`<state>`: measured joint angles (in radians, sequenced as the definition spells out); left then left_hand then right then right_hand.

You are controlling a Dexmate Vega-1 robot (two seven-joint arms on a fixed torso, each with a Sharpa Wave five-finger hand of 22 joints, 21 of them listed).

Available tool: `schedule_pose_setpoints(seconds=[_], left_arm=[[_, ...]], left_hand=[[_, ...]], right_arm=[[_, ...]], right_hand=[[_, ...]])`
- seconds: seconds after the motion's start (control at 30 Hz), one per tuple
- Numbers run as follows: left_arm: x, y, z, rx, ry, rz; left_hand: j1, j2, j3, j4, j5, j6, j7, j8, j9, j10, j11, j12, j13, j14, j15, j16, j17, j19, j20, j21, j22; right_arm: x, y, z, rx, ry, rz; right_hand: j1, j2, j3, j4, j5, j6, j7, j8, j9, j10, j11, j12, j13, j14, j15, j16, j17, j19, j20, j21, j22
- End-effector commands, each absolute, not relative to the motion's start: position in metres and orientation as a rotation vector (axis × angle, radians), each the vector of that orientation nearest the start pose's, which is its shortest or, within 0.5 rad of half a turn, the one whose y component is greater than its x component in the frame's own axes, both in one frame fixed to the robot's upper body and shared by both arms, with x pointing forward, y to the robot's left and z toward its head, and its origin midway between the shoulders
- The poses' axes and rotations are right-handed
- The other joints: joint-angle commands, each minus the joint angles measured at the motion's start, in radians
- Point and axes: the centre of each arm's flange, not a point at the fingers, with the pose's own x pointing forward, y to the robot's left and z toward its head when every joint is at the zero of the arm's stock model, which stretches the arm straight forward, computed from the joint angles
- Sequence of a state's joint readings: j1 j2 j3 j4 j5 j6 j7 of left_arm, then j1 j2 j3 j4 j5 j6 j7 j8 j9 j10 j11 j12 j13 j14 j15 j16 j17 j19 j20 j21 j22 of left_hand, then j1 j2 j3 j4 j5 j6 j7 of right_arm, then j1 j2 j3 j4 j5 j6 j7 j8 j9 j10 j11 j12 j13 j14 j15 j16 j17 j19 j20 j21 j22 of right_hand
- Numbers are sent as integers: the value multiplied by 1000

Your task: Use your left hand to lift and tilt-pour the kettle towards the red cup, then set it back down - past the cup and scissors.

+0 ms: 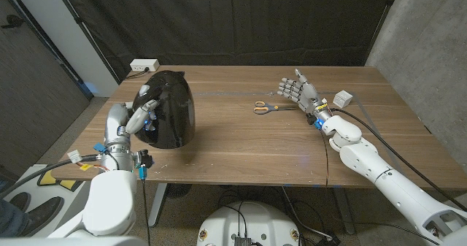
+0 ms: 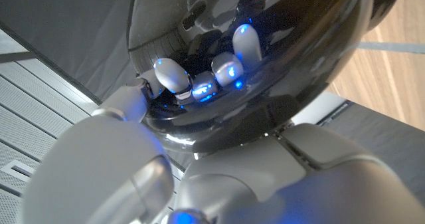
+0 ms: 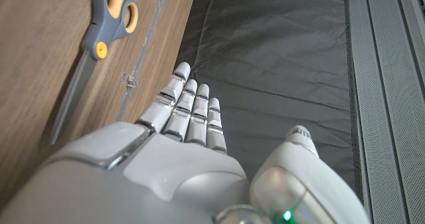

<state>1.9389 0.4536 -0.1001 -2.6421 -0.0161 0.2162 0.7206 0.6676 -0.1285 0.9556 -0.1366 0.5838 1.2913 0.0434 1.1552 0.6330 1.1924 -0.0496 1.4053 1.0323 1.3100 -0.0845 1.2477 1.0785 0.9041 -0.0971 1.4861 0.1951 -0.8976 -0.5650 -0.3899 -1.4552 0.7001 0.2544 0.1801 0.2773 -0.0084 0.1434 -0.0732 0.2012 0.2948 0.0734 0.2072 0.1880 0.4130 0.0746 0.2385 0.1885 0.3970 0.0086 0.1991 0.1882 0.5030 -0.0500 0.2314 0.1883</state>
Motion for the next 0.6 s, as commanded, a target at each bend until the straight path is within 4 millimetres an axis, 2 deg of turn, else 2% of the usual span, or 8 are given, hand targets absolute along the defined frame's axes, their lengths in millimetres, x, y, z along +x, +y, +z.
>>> schedule_pose_setpoints(seconds=[0.03,0.13,0.27,0.6], left_arm=[[277,322,-79,172,-597,637],[269,329,-85,162,-587,674],[263,341,-91,141,-562,719],[276,365,-95,117,-506,716]], left_hand=[[-16,13,37,22,-4,1,6,17,4,86,-86,116,187,97,-89,7,9,-56,-67,19,0],[-19,14,43,21,-7,5,6,14,-13,86,-86,117,188,99,-90,4,4,-59,-67,27,-1],[-25,13,52,19,-10,0,9,28,-1,87,-85,117,187,100,-90,6,4,-62,-68,38,-3],[-37,15,70,17,-17,0,8,46,-2,88,-84,116,182,103,-92,8,-2,-68,-70,55,-6]], right_arm=[[631,-240,-10,-9,-613,477],[634,-235,-9,-19,-614,493],[634,-229,-4,-18,-623,499],[626,-230,7,-44,-653,491]], right_hand=[[2,8,-1,0,1,5,5,-2,6,11,-1,0,3,0,2,-2,2,5,-16,-1,4],[2,8,-1,0,1,5,5,-2,6,11,1,-1,3,-1,2,-3,2,5,-17,-1,4],[3,9,-1,0,1,5,4,-2,6,11,2,-1,3,0,5,-3,2,5,-16,-1,4],[3,9,-2,-1,1,5,3,-3,6,12,1,-1,3,-2,2,-4,2,3,-16,-3,4]])
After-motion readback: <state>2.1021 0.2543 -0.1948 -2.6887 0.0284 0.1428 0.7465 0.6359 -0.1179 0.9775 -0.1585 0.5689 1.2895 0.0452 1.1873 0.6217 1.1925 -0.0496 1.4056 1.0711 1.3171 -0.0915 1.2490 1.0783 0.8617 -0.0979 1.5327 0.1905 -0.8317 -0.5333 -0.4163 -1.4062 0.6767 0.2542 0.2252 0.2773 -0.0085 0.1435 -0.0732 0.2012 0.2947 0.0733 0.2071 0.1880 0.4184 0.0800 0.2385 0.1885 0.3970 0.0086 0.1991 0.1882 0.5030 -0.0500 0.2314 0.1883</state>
